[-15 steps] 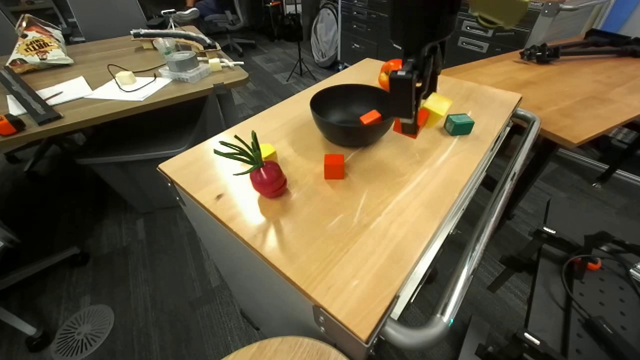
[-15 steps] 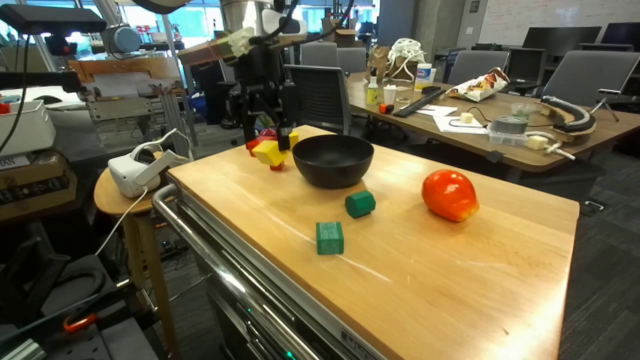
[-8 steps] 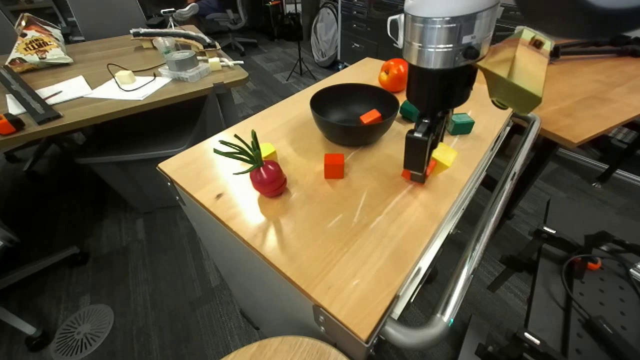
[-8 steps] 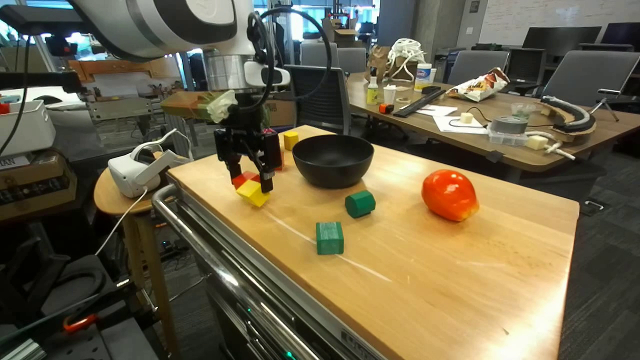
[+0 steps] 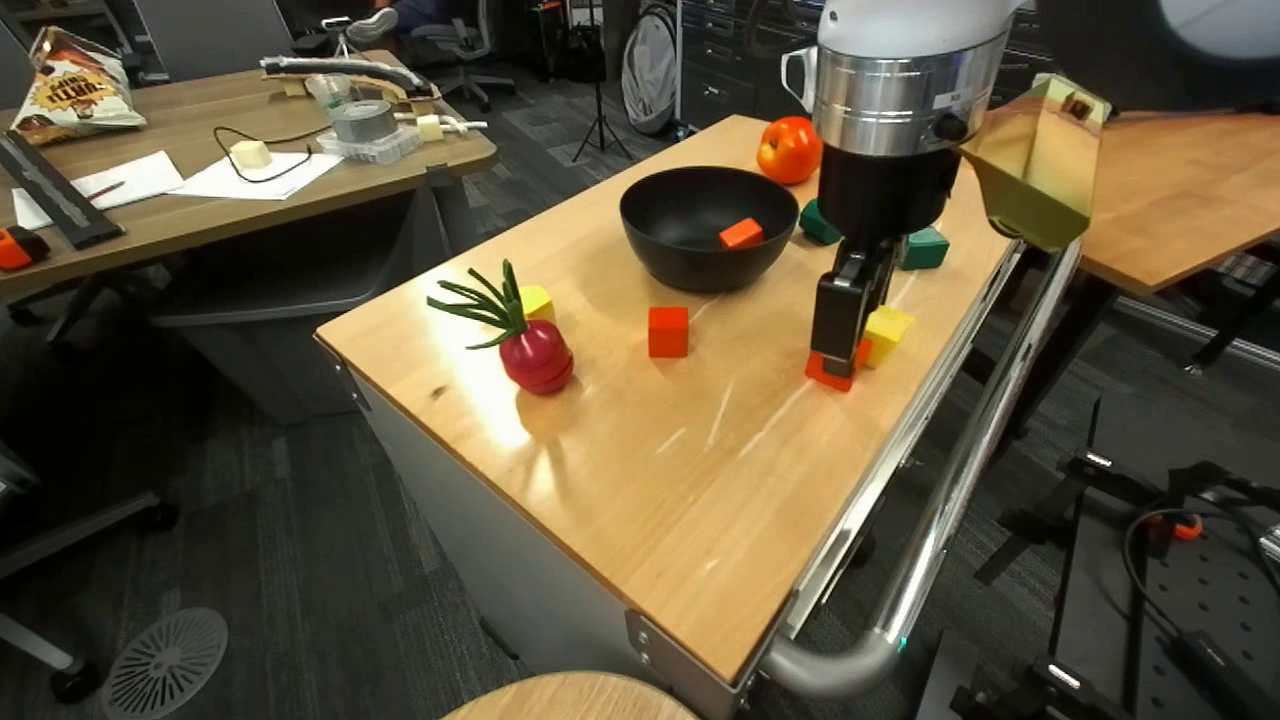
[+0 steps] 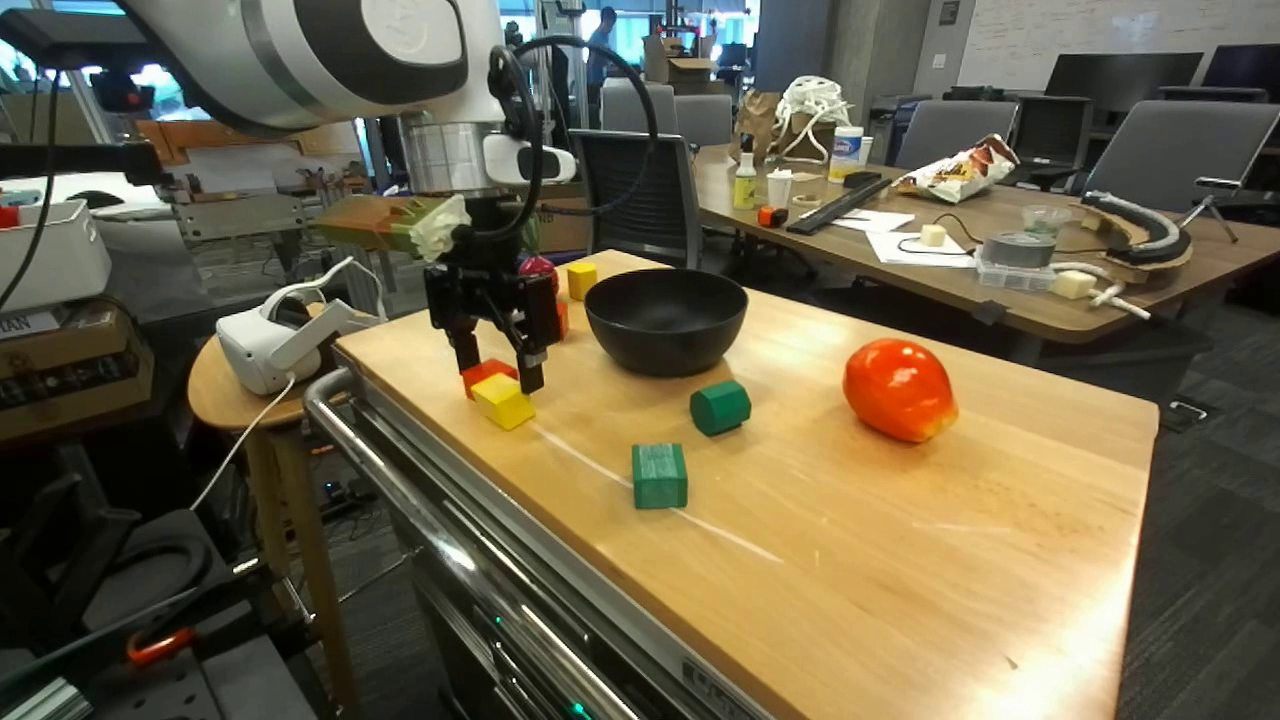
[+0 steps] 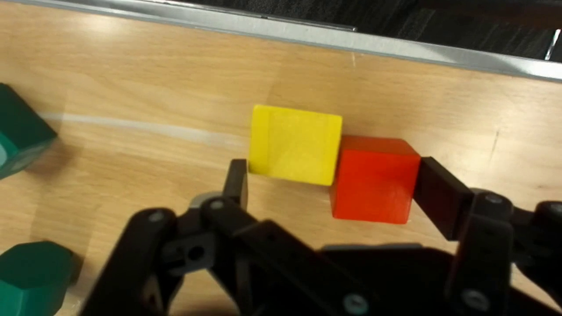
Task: Move the apple to the other side of the bowl and take all the items out of the bowl
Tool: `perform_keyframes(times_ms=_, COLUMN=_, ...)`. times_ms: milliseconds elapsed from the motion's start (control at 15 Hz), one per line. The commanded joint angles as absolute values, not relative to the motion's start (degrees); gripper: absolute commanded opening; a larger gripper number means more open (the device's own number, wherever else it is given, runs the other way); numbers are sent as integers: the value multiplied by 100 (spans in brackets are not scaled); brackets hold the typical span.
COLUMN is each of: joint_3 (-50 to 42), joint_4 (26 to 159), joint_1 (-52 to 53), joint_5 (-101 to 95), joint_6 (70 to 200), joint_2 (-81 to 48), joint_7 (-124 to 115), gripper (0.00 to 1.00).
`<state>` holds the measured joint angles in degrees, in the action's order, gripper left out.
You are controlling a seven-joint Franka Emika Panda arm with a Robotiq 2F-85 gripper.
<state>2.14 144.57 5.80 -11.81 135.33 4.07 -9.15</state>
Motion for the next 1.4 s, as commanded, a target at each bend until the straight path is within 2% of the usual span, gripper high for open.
perform_keyframes(times_ms=0, joint_3=253, joint_4=14169, joint_1=455, joint_5=-1132, joint_6=13396, joint_2=558, joint_7=-581, gripper=100)
perform_keyframes(times_ms=467, joint_3=212, joint_4=13629, joint_1=226, joint_5=-1413, joint_6=14227, joint_2=1088, joint_7=-572, gripper=100)
perform_keyframes(times_ms=733, joint_3=234, joint_4=12947, joint_1=59, joint_5=-1475, joint_6=14400, joint_2=436, joint_7=-859, gripper=100)
perform_keyframes(times_ms=800, joint_3=234, joint_4=13301, joint_1=115, joint_5=-1375, joint_6=14243, joint_2=857, joint_7=-670, gripper=100)
perform_keyframes(times_ms=1333, joint_3=158, joint_4=12746, joint_1=79, joint_5=-1406, joint_6=14088, joint_2=-180, joint_7=-944, gripper=100)
